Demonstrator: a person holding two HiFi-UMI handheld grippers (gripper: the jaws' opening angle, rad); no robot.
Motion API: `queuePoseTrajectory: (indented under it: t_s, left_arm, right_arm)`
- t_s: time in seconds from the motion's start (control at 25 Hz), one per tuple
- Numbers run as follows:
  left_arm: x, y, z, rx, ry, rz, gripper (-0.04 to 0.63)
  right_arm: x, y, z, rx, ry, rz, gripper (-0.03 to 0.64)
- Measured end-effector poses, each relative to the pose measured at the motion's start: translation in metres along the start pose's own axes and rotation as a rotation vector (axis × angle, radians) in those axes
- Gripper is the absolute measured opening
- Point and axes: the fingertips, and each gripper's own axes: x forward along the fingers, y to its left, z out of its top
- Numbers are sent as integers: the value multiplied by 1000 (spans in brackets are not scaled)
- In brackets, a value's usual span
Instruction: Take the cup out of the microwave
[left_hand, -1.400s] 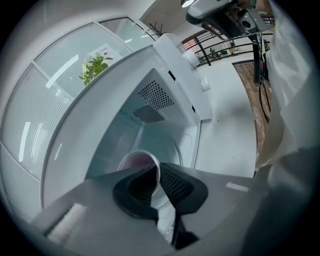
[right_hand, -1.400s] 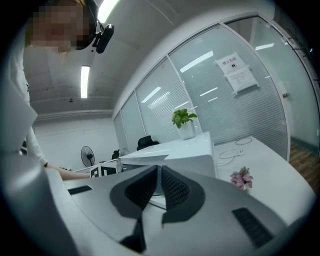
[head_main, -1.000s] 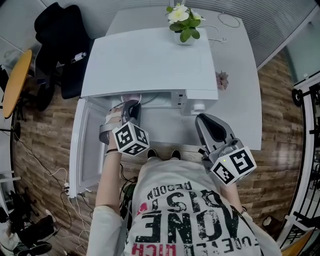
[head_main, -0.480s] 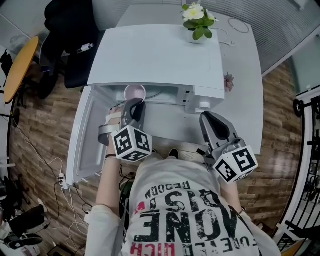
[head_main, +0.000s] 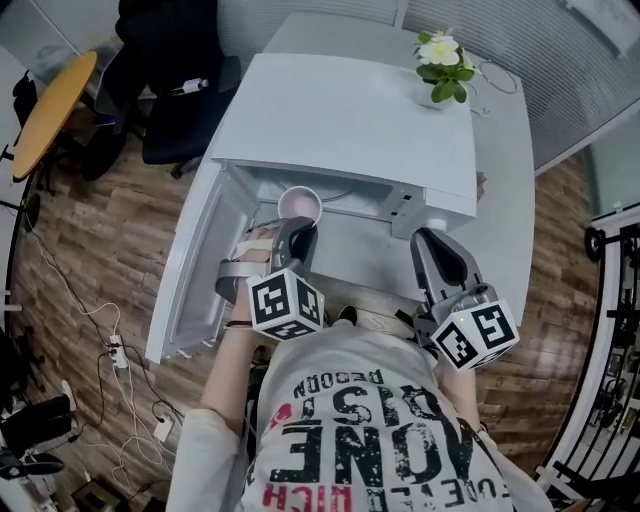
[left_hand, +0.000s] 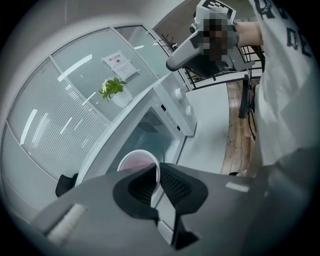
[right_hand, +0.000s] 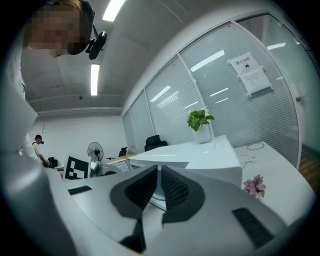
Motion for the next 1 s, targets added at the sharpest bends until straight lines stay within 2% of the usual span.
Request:
queuePoseTrajectory:
  t_s: [0.44, 0.68, 1.0]
  left_arm:
    - [-28, 8, -5, 8, -45, -10, 34]
    - [-44, 9, -2, -16, -76, -10, 32]
    - [-66, 16, 2, -66, -109, 18, 34]
  right_arm:
    - [4, 23, 2, -3, 3, -43, 34]
    - [-1, 30, 8, -29, -4, -66, 34]
    - [8, 45, 6, -44, 7, -43, 34]
